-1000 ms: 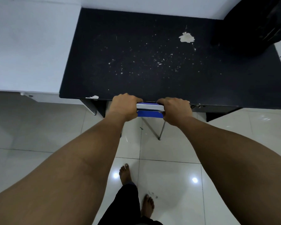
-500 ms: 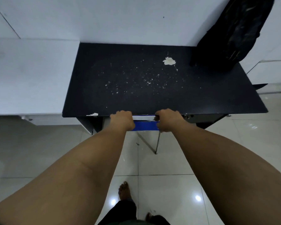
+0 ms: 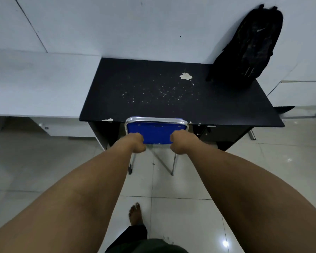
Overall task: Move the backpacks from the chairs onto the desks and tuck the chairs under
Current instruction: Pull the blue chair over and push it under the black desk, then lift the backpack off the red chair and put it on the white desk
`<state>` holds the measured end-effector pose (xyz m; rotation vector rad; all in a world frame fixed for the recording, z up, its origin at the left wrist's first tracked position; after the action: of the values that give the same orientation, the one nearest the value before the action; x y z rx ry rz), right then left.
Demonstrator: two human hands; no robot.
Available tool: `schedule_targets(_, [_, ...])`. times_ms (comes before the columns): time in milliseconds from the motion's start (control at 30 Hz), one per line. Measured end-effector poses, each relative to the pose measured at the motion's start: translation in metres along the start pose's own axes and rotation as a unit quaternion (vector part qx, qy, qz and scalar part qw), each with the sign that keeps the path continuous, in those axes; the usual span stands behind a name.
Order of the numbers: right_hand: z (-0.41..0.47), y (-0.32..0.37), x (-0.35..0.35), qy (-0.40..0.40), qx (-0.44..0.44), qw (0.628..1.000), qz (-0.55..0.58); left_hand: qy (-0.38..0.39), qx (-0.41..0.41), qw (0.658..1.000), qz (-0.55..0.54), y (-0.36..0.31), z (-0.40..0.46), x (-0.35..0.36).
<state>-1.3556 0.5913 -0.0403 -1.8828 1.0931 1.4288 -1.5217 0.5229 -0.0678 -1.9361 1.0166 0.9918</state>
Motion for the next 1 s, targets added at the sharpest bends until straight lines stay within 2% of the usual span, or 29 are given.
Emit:
schedule_targets(133, [-0.042, 0.001, 0.041, 0.012, 0.012, 1.000, 0.014, 0.009, 0.002, 1.000, -0.028, -0.004, -0.043, 0.038])
schedule_targets(300, [-0.096, 0.007, 0.117, 0.076, 0.027, 0.995, 0.066, 0.032, -0.030, 0.996, -0.078, 0.018, -0.104, 0.101])
schedule_targets(467, [-0.164, 0.040, 0.204, 0.191, -0.052, 0.980, 0.003, 0.092, -0.071, 0.990, -0.084, 0.074, -0.186, 0.190])
schedule_targets(600, [-0.207, 0.072, 0.242, 0.244, -0.087, 0.966, 0.003, 0.139, -0.155, 0.974, -0.092, 0.135, -0.250, 0.245])
schedule_targets(767, [-0.230, 0.115, 0.264, 0.274, -0.082, 0.958, 0.012, 0.131, -0.239, 0.947, -0.172, 0.194, -0.309, 0.270])
schedule_targets(1000, [-0.230, 0.231, 0.268, 0.255, -0.075, 0.962, 0.063, 0.093, -0.299, 0.911, -0.267, 0.278, -0.355, 0.259])
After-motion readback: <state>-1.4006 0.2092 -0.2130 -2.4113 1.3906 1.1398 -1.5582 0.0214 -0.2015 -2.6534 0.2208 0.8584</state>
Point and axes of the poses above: each hand's wrist, its own z-axis towards the middle knuckle, its own x-axis out of the palm, y = z × x, the point moved 8 cm from there along z, towards the middle knuckle, and after that the axes turned 11 degrees about -y, right-handed, at the moved point
